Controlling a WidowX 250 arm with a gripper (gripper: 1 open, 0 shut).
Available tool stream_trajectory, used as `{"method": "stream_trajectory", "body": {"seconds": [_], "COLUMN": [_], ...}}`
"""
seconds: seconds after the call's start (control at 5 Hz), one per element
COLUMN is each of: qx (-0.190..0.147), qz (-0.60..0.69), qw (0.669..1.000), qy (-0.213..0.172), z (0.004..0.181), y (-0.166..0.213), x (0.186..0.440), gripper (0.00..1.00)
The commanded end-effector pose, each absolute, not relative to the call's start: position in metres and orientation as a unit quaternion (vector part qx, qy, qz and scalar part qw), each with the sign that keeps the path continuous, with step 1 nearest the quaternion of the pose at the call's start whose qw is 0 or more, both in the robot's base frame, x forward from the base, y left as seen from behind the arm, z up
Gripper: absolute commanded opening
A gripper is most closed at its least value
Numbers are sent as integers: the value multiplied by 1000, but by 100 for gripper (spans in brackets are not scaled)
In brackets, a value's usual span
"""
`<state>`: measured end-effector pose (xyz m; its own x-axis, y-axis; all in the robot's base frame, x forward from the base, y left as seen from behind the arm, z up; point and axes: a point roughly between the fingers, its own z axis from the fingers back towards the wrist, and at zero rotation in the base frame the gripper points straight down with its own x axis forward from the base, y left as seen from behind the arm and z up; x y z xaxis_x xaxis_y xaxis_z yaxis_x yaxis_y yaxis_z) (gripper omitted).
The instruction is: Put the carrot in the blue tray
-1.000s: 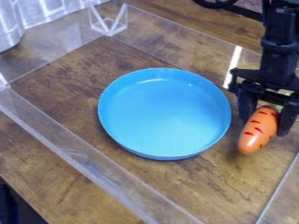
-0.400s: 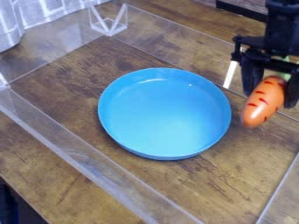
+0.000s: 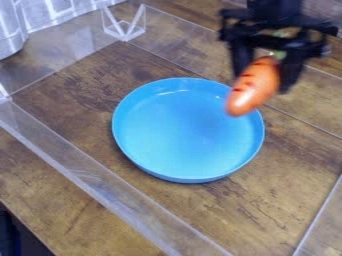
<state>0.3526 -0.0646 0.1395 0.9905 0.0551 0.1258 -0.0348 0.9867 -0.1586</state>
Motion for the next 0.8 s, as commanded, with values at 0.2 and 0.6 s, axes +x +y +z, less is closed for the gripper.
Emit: {"method": "stream_trajectory", "body": {"seconds": [0.2, 0.6], "qx": [-79, -48], "qz": [30, 31], "qw": [990, 994], "qy": [-114, -88], "z": [160, 134], "y": [-32, -17], "x": [342, 323], "gripper": [0, 0]}}
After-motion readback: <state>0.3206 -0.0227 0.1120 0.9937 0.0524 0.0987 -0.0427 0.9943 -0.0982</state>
